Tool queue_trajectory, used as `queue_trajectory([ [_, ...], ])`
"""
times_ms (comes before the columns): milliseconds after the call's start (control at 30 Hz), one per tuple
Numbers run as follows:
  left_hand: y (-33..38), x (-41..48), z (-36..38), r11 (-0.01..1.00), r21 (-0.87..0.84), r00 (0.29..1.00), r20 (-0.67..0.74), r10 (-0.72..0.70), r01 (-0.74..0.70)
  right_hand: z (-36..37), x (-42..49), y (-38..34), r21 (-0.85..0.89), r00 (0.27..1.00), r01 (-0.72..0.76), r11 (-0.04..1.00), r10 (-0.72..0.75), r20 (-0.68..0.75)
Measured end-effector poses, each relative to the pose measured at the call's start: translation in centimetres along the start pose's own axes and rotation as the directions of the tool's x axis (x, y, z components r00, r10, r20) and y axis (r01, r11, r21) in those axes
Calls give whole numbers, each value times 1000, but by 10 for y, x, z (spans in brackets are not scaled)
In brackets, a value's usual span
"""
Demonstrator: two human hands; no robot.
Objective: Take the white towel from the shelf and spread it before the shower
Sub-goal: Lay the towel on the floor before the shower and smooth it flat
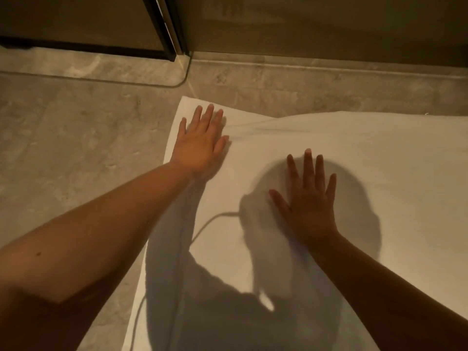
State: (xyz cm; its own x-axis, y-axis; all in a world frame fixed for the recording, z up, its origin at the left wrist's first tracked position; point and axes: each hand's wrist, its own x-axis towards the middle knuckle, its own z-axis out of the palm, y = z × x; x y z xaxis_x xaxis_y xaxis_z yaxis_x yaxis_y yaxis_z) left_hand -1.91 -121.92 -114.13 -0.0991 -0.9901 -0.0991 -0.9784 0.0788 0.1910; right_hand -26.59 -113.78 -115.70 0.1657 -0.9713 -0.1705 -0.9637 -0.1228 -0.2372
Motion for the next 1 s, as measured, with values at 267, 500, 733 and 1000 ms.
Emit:
queue_trajectory([
  [267, -13, 51, -5, 994, 79, 998, 4, 69, -69, 13, 8, -1, -95, 994, 0, 995, 11, 112],
  [500, -14, 60, -8, 991, 116, 981, -172, 86, -67, 14, 9, 1, -97, 996, 1, 995, 7, 88],
  [733, -11, 63, -16, 991, 131, 973, -226, 57, -28, 17, 10, 2, -107, 997, -2, 994, 11, 77],
  [1000, -14, 67, -18, 995, 76, 961, -272, -48, 72, 17, 10, 3, -105, 998, 0, 994, 8, 67],
])
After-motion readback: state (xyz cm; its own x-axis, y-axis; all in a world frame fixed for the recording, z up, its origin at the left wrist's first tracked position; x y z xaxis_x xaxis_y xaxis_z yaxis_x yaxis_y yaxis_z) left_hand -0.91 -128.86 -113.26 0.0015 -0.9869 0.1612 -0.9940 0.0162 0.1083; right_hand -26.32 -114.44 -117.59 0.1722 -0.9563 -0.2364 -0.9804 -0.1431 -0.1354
